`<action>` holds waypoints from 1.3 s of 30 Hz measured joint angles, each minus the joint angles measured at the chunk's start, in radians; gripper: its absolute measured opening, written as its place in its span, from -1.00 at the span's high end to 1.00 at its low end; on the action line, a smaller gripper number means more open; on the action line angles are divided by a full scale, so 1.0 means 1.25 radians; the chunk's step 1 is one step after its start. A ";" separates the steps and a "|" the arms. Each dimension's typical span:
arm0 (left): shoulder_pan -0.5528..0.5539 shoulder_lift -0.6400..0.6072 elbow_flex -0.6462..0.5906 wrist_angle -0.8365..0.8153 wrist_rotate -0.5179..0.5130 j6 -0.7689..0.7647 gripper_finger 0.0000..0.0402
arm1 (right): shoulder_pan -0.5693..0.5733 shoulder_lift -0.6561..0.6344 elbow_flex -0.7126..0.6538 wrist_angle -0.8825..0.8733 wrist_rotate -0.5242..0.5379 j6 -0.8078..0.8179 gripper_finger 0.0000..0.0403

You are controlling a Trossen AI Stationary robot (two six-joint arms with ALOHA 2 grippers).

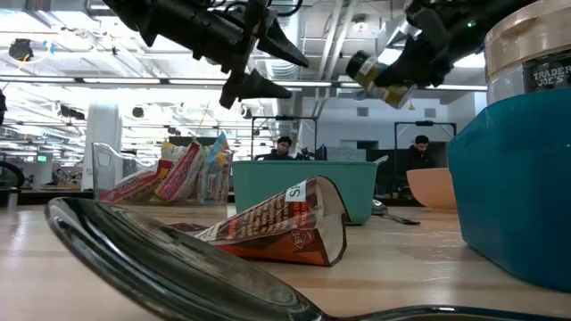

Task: Pick & Place Food Item
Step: Put the green seasoning bottle into the blue bin

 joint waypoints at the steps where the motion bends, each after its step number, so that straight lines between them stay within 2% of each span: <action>1: -0.009 0.000 0.000 0.005 -0.015 0.015 -0.42 | 0.004 -0.006 -0.012 0.029 0.000 0.000 0.36; 9: -0.070 0.045 -0.001 0.110 -0.082 0.136 -0.42 | 0.031 -0.028 -0.107 0.274 -0.003 0.000 0.36; 19: -0.077 0.201 0.000 0.382 -0.083 0.180 -0.42 | 0.091 0.027 -0.117 0.398 -0.041 0.013 0.36; 26: -0.071 0.254 0.000 0.521 -0.021 0.201 -0.42 | 0.123 0.071 -0.117 0.471 -0.046 0.014 0.36; 31: -0.072 0.273 0.000 0.539 -0.011 0.224 -0.42 | 0.130 0.110 -0.116 0.532 -0.047 0.016 0.36; 39: -0.072 0.273 0.000 0.580 0.034 0.245 -0.42 | 0.124 0.176 -0.116 0.606 -0.092 0.034 0.36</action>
